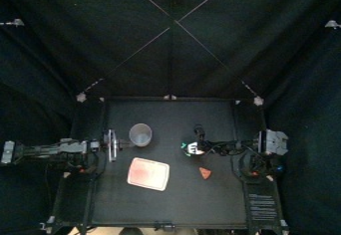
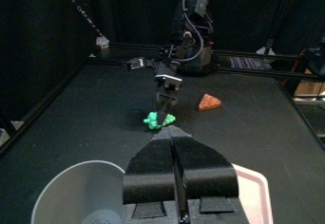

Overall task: Pick the green grapes then place it in the grey bowl
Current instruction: Place green grapes in the grey bowl

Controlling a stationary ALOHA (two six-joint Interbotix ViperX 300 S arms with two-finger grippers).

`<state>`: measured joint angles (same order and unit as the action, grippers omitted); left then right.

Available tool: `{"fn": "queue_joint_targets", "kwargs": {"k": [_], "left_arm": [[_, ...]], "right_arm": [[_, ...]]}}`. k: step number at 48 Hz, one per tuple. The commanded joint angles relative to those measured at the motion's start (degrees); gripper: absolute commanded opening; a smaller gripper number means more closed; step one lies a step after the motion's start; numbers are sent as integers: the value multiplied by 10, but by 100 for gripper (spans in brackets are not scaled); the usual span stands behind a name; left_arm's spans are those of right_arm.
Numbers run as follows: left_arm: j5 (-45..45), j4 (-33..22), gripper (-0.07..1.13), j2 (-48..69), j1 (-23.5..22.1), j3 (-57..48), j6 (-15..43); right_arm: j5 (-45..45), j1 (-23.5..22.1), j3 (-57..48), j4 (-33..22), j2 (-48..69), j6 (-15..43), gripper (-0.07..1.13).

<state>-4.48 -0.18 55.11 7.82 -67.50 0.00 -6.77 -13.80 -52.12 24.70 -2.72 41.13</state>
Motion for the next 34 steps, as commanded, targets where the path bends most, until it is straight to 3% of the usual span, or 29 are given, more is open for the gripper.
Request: {"fn": "queue_joint_targets", "kwargs": {"k": [1,14,34], "left_arm": [[-6,0,16,-3,-2,8,0],[-6,0,16,-3,-2,4,0],[-6,0,16,-3,4,1,1]], "right_arm": [[12,-1,11,-18,4,-1,59],[18,9,78,-104,25,-4,55],[15,45,295,-411,7,-1,55]]}}
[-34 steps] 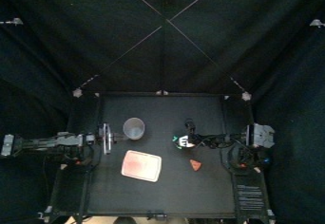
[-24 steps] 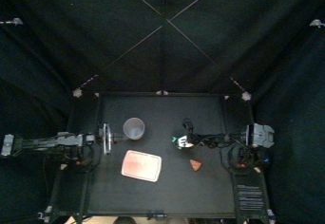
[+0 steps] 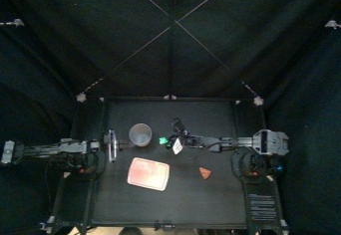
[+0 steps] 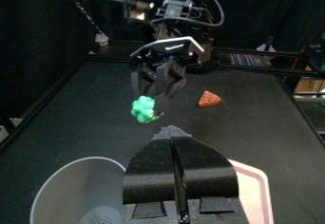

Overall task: Pick the green grapes then place it in the grey bowl
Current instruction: Place green grapes in the grey bowl

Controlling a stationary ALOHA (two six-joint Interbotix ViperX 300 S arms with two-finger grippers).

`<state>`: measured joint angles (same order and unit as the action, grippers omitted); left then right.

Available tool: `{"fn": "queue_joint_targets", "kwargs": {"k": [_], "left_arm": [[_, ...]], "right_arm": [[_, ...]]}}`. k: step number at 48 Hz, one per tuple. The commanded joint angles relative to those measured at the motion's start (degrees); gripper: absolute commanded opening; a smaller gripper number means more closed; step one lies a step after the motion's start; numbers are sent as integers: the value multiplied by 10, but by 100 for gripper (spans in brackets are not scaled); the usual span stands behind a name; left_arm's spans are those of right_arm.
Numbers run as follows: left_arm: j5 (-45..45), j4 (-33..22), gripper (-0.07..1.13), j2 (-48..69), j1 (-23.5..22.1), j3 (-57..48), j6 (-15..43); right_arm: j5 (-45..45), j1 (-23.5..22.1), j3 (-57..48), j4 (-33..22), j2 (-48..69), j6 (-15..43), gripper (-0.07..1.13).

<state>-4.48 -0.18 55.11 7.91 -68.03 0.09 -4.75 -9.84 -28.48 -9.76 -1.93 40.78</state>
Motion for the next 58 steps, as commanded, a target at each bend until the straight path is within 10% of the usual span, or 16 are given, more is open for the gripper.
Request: {"fn": "queue_joint_targets", "kwargs": {"k": [1,58], "left_arm": [[-6,-1,16,-3,4,6,0],[-6,0,16,-3,15,-1,-2]], "right_arm": [[-5,5,67,-74,-6,3,55],[48,-40,291,-156,-218,-4,76]]}}
